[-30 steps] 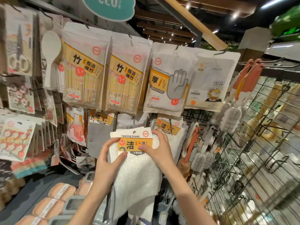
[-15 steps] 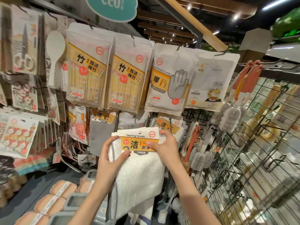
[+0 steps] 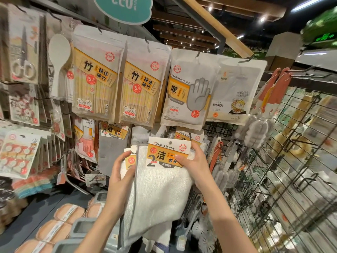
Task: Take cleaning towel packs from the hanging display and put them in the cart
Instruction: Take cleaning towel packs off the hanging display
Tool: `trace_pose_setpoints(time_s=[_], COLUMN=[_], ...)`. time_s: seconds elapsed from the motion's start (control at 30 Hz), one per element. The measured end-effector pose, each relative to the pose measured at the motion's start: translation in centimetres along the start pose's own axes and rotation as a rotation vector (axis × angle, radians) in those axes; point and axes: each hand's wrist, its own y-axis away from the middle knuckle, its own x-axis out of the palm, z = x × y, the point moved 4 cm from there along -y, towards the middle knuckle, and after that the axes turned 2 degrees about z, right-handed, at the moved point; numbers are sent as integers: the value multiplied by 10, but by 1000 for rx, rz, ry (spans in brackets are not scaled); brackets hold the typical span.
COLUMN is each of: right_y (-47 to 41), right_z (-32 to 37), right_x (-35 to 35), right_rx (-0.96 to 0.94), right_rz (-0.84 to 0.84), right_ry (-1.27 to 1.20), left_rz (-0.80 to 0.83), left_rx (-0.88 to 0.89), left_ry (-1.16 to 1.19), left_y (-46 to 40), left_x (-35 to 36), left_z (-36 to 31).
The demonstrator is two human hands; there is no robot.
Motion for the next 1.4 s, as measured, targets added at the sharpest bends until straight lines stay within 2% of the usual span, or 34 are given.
trace_pose_setpoints(time_s=[0.17, 0.67, 0.93, 1.17, 1.4], right_y=[-4, -19, -39, -60, -82], right_z=[-9, -38, -61, -77, -73], right_x=[-8, -53, -55, -54, -63], right_rx=[37, 29, 63, 98, 95], right_rz=[-80, -457, -480, -520, -533], right_ry=[-13, 4, 98, 87, 247], left_rz=[-7, -28, -54, -57, -44], left_rx=[62, 66, 58, 73, 60], left_ry=[-134, -103, -95, -121, -168], left_y=[-1, -11, -17, -19, -20], left_x=[1, -4, -14, -17, -8], left_z=[-2, 2, 4, -1, -7])
